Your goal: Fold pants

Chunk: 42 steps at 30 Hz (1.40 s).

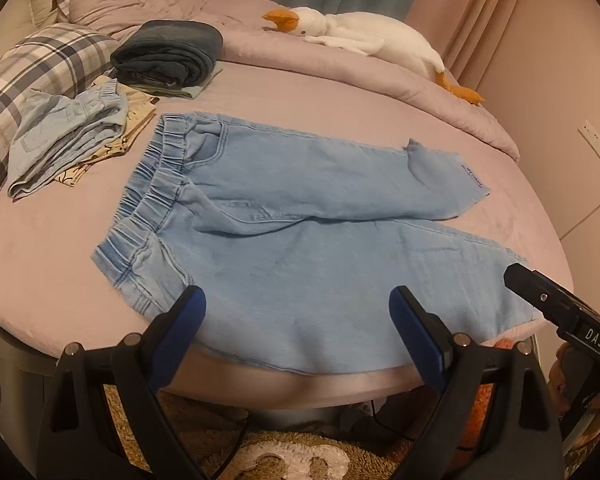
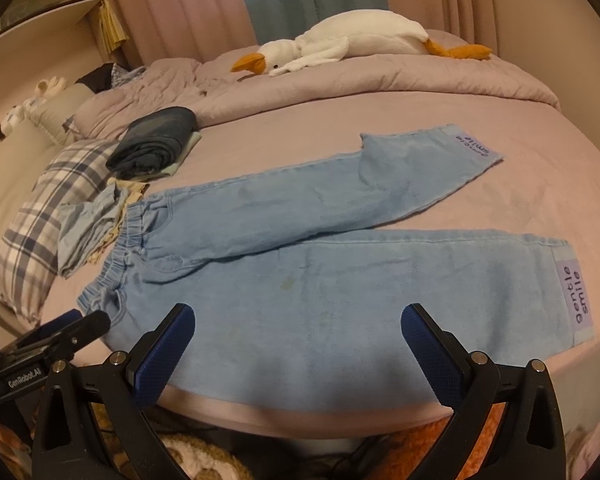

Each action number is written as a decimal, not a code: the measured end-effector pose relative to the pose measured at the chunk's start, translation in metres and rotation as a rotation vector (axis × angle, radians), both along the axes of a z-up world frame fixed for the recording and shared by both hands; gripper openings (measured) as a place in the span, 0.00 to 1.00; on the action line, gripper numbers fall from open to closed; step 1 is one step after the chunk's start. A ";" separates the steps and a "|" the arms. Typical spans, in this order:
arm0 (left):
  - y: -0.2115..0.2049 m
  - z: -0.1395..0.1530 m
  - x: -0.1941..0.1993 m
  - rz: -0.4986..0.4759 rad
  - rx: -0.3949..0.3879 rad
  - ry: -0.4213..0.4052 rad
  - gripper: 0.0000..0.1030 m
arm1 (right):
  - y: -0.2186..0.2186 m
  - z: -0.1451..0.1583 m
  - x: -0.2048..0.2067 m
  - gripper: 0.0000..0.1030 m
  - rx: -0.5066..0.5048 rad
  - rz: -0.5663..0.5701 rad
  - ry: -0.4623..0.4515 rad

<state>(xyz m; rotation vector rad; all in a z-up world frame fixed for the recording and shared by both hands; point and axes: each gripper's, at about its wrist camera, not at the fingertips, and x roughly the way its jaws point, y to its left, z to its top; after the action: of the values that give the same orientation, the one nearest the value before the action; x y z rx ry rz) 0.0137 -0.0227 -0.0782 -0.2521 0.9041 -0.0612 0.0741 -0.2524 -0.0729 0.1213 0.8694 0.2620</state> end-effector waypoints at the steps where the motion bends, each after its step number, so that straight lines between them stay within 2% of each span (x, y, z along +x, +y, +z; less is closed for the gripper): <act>1: -0.001 0.000 0.000 -0.001 -0.001 0.001 0.90 | -0.001 0.000 0.000 1.00 0.003 -0.001 0.001; 32: -0.001 -0.006 0.011 -0.011 -0.016 0.019 0.89 | -0.025 -0.008 0.003 1.00 0.032 -0.093 0.055; 37: 0.020 -0.011 0.012 0.050 -0.012 0.019 0.89 | -0.039 -0.009 0.004 1.00 0.026 -0.145 0.052; 42: 0.066 -0.025 0.018 0.188 0.003 0.042 0.89 | -0.085 -0.011 0.003 0.99 0.047 -0.270 0.060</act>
<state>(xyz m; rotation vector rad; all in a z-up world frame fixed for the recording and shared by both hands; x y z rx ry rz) 0.0317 0.0438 -0.1029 -0.3354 0.9186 0.1200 0.0767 -0.3379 -0.0841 0.2885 0.8963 0.0263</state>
